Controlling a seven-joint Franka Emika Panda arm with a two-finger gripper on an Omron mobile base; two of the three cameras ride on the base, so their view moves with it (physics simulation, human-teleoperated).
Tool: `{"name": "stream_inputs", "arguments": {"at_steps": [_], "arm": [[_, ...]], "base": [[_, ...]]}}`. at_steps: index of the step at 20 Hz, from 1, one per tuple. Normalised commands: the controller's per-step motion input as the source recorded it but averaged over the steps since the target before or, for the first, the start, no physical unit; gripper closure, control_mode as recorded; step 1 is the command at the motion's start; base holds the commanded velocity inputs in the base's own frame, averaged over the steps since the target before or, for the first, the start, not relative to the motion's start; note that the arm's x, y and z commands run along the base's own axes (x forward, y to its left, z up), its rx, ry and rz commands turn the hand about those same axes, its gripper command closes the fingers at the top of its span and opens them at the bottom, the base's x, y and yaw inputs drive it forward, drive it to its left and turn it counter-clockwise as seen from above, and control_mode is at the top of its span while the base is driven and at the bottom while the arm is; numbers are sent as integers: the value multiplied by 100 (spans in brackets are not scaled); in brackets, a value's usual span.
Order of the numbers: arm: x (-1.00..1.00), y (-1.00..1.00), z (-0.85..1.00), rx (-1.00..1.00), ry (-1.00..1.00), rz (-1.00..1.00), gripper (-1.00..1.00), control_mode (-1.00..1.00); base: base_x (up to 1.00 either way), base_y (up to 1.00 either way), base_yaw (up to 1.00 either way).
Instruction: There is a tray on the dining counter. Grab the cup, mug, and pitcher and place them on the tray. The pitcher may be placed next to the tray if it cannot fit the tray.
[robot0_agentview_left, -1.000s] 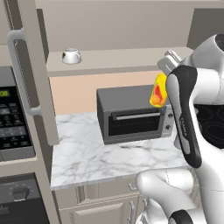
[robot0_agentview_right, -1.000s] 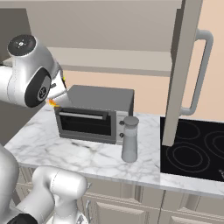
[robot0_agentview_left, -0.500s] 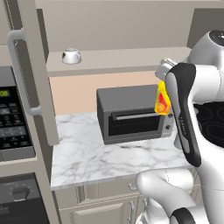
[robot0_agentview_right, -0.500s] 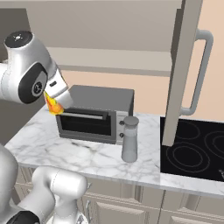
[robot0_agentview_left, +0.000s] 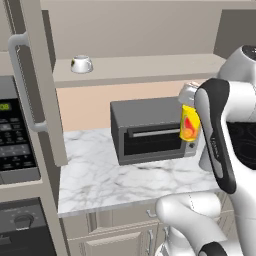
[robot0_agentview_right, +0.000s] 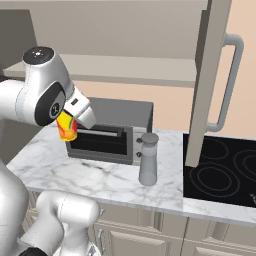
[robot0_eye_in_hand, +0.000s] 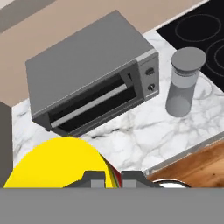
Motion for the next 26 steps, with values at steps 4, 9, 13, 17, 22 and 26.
{"name": "stream_inputs", "arguments": {"at_steps": [4, 9, 13, 17, 22, 26], "arm": [[0, 0, -15, -16, 7, 21, 100, -100], [0, 0, -8, -11, 8, 19, 100, -100], [0, 0, -1, -8, 6, 17, 100, -100], [0, 0, -8, -1, 5, 12, 100, -100], [0, 0, -3, 0, 1, 6, 100, -100], [0, 0, 0, 0, 0, 0, 100, 100]], "base": [[0, 0, 0], [0, 0, 0], [0, 0, 0], [0, 0, 0], [0, 0, 0], [-9, 0, 0]]}}
